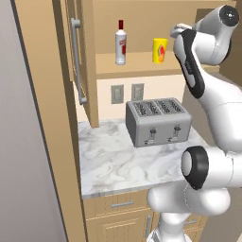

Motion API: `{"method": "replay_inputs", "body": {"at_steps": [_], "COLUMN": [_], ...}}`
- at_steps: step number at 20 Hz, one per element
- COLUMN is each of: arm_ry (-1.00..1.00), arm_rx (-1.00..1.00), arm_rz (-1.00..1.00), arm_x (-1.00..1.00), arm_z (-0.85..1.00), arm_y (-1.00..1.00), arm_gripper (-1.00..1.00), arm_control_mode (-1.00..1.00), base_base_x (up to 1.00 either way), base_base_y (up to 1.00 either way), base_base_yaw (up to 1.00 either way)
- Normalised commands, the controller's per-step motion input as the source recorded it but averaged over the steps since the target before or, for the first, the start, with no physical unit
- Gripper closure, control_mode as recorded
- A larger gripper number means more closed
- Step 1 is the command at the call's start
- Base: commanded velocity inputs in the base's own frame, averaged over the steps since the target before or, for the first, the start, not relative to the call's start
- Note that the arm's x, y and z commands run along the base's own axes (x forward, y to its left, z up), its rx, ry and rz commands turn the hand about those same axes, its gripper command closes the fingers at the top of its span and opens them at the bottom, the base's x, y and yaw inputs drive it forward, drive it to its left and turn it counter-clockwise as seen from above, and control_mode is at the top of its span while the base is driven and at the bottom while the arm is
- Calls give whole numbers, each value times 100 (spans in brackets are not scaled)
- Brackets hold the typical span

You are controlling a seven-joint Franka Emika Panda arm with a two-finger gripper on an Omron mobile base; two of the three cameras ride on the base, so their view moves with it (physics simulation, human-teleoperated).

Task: Open the cabinet directly in front. Then move the liquor and the cup to the dining counter with the candle on it.

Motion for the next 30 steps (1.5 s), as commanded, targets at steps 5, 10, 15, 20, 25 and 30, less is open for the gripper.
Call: {"method": "replay_inputs", "body": {"at_steps": [5, 10, 15, 20, 25, 30], "arm_ry": [0, 3, 3, 5, 9, 5], "arm_rx": [0, 0, 0, 0, -1, 0], "arm_rz": [0, 0, 0, 0, 0, 0], "arm_x": [36, 37, 36, 27, 4, 0], "arm_z": [0, 0, -1, -9, -26, -24], "arm_y": [5, 1, 0, 0, 0, 0], "arm_gripper": [-100, -100, -100, -100, -100, -100], "arm_control_mode": [-100, -100, -100, -100, -100, -100], "base_base_x": [0, 0, 0, 0, 0, 0], "base_base_y": [0, 0, 0, 0, 0, 0], "base_base_yaw": [0, 0, 0, 0, 0, 0]}}
